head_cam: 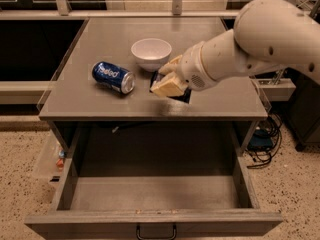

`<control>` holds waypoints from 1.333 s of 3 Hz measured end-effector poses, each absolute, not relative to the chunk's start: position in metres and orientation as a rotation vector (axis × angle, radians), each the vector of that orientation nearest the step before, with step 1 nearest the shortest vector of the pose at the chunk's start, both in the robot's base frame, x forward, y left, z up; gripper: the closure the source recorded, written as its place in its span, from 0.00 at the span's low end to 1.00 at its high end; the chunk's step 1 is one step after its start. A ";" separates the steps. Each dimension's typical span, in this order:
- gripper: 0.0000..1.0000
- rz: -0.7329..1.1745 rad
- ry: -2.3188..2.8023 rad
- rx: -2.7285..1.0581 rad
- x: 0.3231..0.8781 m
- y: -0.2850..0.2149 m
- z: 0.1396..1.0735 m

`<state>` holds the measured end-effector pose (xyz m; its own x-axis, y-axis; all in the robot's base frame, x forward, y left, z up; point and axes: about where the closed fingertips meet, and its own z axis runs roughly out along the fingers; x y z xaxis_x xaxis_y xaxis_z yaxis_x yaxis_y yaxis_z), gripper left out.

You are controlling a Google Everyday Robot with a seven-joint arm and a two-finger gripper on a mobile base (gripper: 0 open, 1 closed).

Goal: Pick rxbar blueberry from top drawer and place on counter

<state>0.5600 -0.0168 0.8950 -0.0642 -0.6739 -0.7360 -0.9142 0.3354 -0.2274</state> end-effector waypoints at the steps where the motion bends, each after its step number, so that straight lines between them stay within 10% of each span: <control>1: 1.00 0.420 1.809 -1.434 0.591 -0.011 0.891; 4: 0.91 0.475 1.822 -1.444 0.607 -0.008 0.874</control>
Offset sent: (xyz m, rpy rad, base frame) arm 0.0662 0.0083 -0.0399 0.0348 0.1121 0.0624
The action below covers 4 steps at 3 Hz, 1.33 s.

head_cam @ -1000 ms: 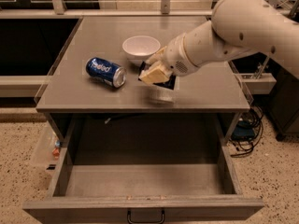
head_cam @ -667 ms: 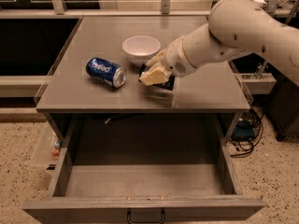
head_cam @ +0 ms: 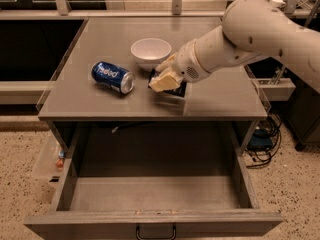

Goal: Pick rxbar blueberry from top drawer and place on counter

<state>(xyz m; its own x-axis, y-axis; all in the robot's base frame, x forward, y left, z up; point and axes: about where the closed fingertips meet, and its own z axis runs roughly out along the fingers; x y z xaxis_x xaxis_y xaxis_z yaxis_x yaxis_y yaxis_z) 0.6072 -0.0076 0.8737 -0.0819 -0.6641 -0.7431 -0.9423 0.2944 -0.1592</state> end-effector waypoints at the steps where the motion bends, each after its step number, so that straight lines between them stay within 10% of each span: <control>1: 0.68 0.475 1.822 -1.444 0.607 -0.008 0.874; 4: 0.00 0.475 1.822 -1.445 0.607 -0.007 0.874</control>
Offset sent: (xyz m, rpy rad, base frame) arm 0.0000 0.0000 0.0000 0.0000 0.0000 0.0000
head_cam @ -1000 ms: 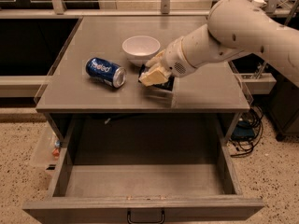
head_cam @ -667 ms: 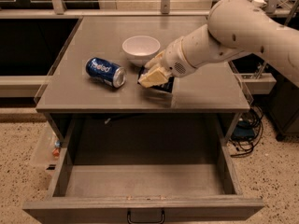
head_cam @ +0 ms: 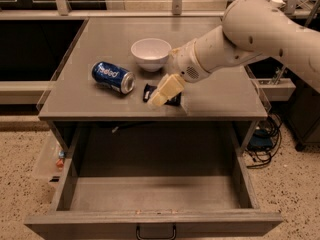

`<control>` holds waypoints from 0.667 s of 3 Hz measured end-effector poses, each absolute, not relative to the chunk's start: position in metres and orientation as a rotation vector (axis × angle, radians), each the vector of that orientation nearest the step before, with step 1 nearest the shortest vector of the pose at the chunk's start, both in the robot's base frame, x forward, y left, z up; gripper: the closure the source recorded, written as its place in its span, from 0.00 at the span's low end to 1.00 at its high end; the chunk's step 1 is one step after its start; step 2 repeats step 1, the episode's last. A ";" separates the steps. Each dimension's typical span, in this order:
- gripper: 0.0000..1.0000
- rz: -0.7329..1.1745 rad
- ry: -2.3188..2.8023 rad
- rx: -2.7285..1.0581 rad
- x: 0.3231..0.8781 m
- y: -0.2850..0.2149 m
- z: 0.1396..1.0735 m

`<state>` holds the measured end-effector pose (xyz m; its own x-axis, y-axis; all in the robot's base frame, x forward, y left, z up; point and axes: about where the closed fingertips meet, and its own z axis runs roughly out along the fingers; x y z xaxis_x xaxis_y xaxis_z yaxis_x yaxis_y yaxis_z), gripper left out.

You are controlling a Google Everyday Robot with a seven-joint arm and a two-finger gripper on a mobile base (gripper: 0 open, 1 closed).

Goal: Pick rxbar blueberry from top drawer and place on counter

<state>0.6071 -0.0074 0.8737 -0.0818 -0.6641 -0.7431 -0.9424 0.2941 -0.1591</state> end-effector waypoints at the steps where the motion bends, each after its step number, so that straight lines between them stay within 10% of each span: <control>1: 0.00 0.475 1.822 -1.445 0.607 -0.007 0.874; 2: 0.00 0.475 1.822 -1.445 0.607 -0.007 0.874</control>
Offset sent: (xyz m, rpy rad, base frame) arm 0.0000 0.0000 0.0000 0.0000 0.0000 0.0000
